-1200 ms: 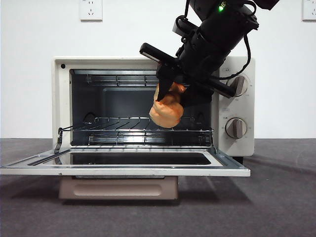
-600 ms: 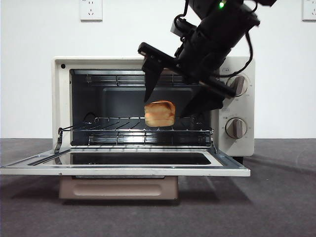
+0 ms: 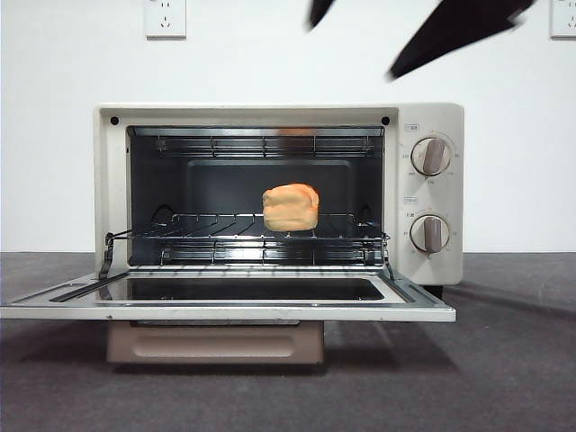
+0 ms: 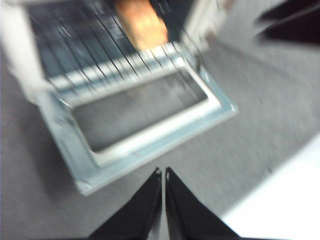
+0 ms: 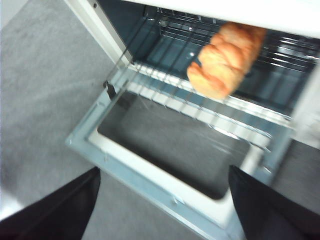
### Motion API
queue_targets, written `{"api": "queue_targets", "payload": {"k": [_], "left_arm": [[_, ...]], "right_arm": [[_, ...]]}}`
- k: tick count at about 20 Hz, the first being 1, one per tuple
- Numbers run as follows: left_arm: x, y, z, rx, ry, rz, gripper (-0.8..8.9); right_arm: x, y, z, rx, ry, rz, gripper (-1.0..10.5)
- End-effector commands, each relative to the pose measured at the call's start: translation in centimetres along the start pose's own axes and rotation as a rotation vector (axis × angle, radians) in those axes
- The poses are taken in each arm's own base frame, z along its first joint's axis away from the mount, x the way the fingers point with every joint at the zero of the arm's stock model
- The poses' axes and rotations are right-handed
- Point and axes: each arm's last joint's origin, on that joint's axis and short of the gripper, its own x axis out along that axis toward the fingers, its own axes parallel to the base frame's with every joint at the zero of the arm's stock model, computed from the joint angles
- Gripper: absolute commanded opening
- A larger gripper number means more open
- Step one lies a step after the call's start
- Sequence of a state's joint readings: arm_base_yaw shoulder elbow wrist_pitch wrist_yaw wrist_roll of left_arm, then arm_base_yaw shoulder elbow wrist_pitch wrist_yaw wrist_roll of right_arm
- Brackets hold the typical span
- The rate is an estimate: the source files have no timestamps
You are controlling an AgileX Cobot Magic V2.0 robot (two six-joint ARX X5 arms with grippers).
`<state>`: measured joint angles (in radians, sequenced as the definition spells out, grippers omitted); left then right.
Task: The left arm flap open the oven, the right arm pick bread and place it into oven, the left arm flap close the oven
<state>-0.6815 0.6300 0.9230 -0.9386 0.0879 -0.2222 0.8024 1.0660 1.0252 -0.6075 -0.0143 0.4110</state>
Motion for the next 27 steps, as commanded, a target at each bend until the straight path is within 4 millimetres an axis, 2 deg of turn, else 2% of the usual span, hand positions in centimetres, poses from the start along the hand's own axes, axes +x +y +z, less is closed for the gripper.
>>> {"api": "queue_targets", "payload": {"k": [1,3,6,8,12,15,17,20,25,27], "left_arm": [[1.8,0.0,1.2,-0.017,0.057,-0.009,0.14],[4.0,0.6,2.2,-0.055,0.104,-0.017,0.13],[7.1,2.7,3.5,-0.154,0.151,-0.088,0.13],[8.9,4.9,4.0,-0.213,0.176,-0.116,0.13],[11.6,9.7,3.5,-0.365,0.269,-0.029,0.13],[12.8,12.5,2.5,-0.468,0.307,0.007,0.13],[13.0,13.8,1.8,-0.512,0.28,0.036,0.13],[13.1,15.7,-0.4,-0.613,0.271,0.087,0.13],[14.4,15.8,-5.0,-0.751,0.322,0.053,0.13],[14.8,15.6,-6.3,-0.786,0.318,0.0,0.13]], "right_arm": [[-3.2,-0.1,-0.5,-0.071,-0.002,-0.002,4.1],[-5.9,-0.6,-1.6,-0.092,-0.007,-0.028,4.1],[-9.2,-1.4,-3.1,-0.091,-0.04,-0.069,4.1],[-11.2,-2.0,-4.1,-0.086,-0.075,-0.101,4.1],[-14.1,-2.7,-5.6,-0.074,-0.154,-0.093,4.1],[-15.1,-2.9,-6.1,-0.064,-0.192,-0.077,4.1],[-15.2,-2.9,-6.3,-0.06,-0.193,-0.077,4.1],[-15.2,-3.0,-6.3,-0.053,-0.189,-0.078,4.1],[-15.2,-3.0,-6.3,-0.052,-0.197,-0.09,4.1],[-15.2,-3.0,-6.2,-0.05,-0.206,-0.098,4.1]]}}
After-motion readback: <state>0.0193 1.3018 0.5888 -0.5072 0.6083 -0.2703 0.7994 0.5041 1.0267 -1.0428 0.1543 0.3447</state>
